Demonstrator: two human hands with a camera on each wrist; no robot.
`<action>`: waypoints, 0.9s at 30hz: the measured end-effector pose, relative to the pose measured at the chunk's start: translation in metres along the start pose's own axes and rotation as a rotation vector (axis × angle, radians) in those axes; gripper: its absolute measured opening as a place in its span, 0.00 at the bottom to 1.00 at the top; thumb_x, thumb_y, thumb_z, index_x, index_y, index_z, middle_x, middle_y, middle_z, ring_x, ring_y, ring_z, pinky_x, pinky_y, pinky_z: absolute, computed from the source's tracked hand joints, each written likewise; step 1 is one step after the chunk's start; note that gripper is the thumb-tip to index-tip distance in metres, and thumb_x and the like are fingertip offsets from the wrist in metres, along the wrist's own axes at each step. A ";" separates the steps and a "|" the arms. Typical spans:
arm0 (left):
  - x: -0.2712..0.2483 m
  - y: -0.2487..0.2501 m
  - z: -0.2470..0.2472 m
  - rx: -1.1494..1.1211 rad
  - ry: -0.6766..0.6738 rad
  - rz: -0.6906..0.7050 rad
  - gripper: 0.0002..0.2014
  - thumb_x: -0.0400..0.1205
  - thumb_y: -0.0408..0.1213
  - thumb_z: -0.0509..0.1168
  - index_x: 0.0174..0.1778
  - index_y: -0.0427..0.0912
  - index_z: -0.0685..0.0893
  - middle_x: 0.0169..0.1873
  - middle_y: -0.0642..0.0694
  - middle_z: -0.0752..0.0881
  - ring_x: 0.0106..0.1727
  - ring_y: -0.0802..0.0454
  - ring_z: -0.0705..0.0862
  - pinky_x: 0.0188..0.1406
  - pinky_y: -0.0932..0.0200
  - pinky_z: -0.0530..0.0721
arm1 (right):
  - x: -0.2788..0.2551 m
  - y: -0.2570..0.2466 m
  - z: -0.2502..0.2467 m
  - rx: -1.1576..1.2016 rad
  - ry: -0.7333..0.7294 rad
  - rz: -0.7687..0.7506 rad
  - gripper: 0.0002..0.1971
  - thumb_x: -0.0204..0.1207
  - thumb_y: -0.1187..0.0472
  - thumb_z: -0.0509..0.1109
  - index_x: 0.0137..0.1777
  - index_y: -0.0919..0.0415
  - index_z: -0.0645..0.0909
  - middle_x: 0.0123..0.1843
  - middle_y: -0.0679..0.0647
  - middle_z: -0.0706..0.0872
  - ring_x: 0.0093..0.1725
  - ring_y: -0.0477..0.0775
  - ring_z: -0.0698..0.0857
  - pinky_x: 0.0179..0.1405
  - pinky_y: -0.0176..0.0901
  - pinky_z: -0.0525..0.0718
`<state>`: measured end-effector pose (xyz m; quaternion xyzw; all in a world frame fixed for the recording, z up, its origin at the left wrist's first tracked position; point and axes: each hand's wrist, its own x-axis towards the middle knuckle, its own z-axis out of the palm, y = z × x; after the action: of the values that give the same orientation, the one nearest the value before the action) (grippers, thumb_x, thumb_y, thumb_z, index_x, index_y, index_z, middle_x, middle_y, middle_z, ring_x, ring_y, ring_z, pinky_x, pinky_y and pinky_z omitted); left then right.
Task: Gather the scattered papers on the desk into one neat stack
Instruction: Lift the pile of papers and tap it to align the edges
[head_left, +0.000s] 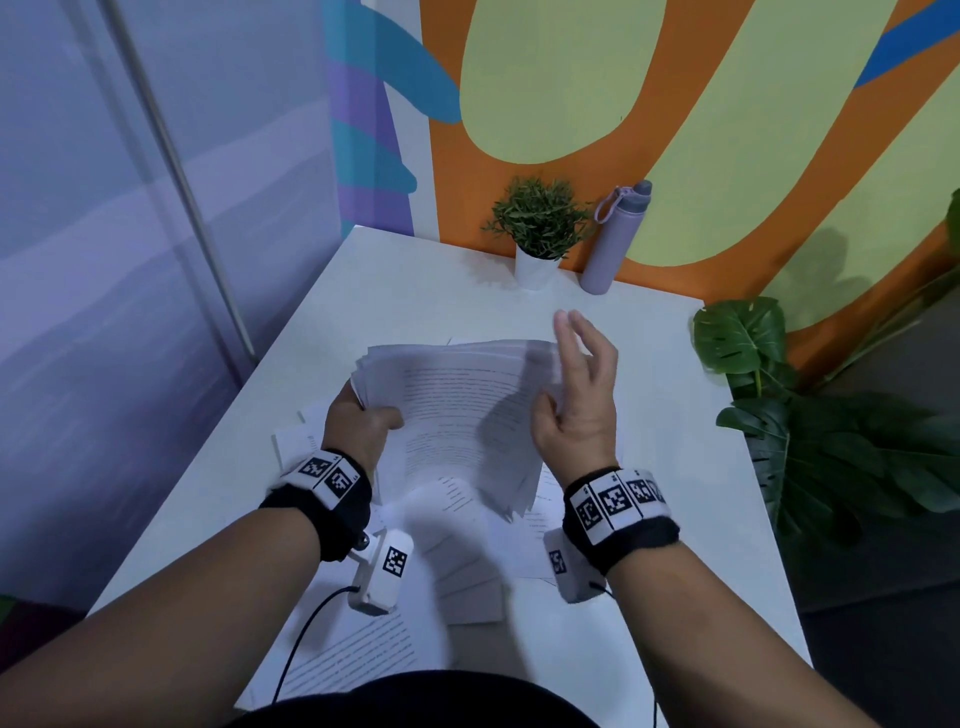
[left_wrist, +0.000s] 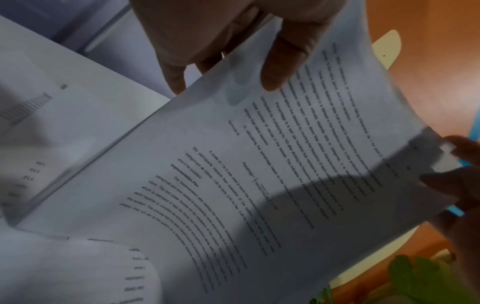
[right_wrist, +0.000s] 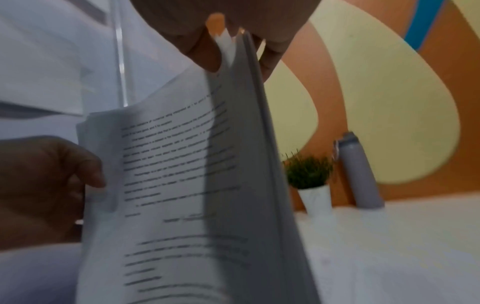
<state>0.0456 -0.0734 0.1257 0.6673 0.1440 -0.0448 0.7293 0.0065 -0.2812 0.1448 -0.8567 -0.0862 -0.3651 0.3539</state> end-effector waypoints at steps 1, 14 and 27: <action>0.000 0.001 0.000 0.003 0.006 -0.005 0.14 0.60 0.24 0.63 0.36 0.46 0.79 0.34 0.44 0.80 0.39 0.44 0.78 0.41 0.56 0.79 | 0.005 0.000 -0.002 -0.055 -0.034 -0.043 0.33 0.69 0.77 0.58 0.77 0.60 0.69 0.77 0.64 0.64 0.61 0.52 0.77 0.63 0.38 0.79; -0.007 0.007 0.007 -0.050 -0.072 -0.004 0.16 0.66 0.23 0.57 0.48 0.39 0.75 0.35 0.46 0.77 0.36 0.50 0.76 0.36 0.58 0.72 | -0.013 0.006 -0.002 0.321 0.069 0.485 0.28 0.61 0.75 0.61 0.62 0.53 0.75 0.65 0.55 0.78 0.63 0.52 0.77 0.64 0.44 0.78; 0.000 -0.010 0.007 -0.027 -0.076 -0.002 0.15 0.67 0.25 0.66 0.44 0.48 0.79 0.42 0.43 0.82 0.48 0.44 0.81 0.54 0.46 0.79 | -0.016 0.008 0.008 0.845 0.040 1.156 0.32 0.44 0.71 0.55 0.52 0.55 0.77 0.41 0.53 0.80 0.40 0.55 0.77 0.33 0.43 0.74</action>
<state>0.0446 -0.0810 0.1166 0.6550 0.1175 -0.0691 0.7432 0.0026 -0.2797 0.1256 -0.5480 0.2539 -0.0704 0.7939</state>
